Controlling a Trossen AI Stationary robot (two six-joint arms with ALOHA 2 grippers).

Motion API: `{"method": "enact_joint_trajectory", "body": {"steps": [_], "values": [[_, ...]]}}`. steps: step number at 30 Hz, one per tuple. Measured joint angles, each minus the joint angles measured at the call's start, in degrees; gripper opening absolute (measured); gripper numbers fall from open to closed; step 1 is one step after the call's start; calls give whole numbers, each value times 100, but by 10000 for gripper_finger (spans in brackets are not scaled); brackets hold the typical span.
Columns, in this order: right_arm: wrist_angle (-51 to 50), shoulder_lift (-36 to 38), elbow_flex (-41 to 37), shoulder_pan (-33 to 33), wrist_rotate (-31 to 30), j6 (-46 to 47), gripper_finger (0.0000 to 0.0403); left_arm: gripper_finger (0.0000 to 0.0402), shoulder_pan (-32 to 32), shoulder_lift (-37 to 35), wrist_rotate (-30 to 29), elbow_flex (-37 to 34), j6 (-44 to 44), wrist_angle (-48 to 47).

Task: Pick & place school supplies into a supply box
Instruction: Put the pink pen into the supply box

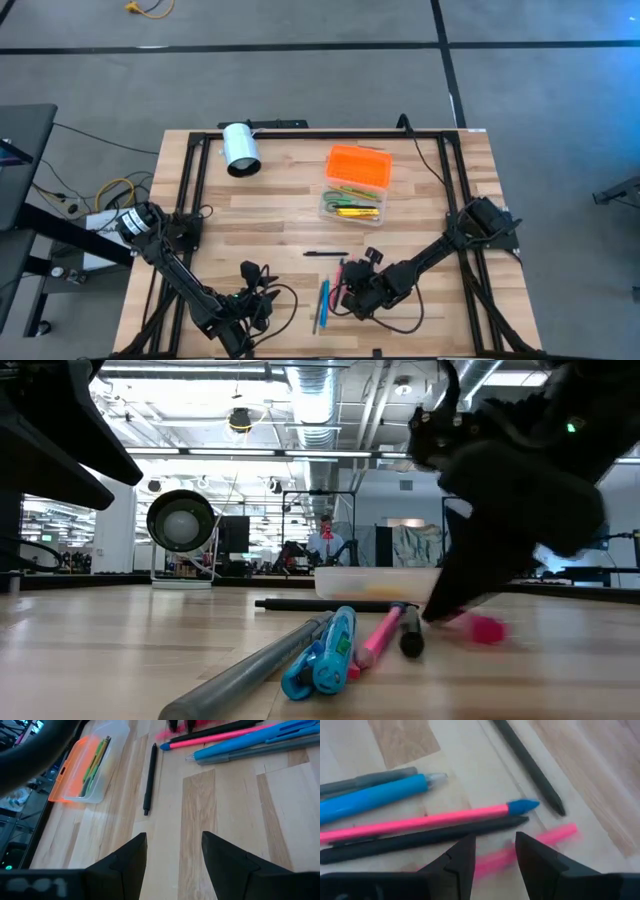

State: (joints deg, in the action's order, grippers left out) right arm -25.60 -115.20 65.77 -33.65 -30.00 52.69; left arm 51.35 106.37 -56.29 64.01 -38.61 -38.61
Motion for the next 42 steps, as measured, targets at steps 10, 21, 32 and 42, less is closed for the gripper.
{"method": "enact_joint_trajectory", "body": {"steps": [10,21,32,42], "values": [[-504,225,-40,-304,183,-11,133,180,-2,0,2,0,41,1],[-1397,960,-53,-1074,100,-224,133,180,-2,0,2,0,42,7],[-1782,1148,-60,-2094,348,840,134,180,-31,0,-16,0,86,73],[-1883,969,-69,-2269,767,879,145,180,-318,0,50,0,445,237]]}}
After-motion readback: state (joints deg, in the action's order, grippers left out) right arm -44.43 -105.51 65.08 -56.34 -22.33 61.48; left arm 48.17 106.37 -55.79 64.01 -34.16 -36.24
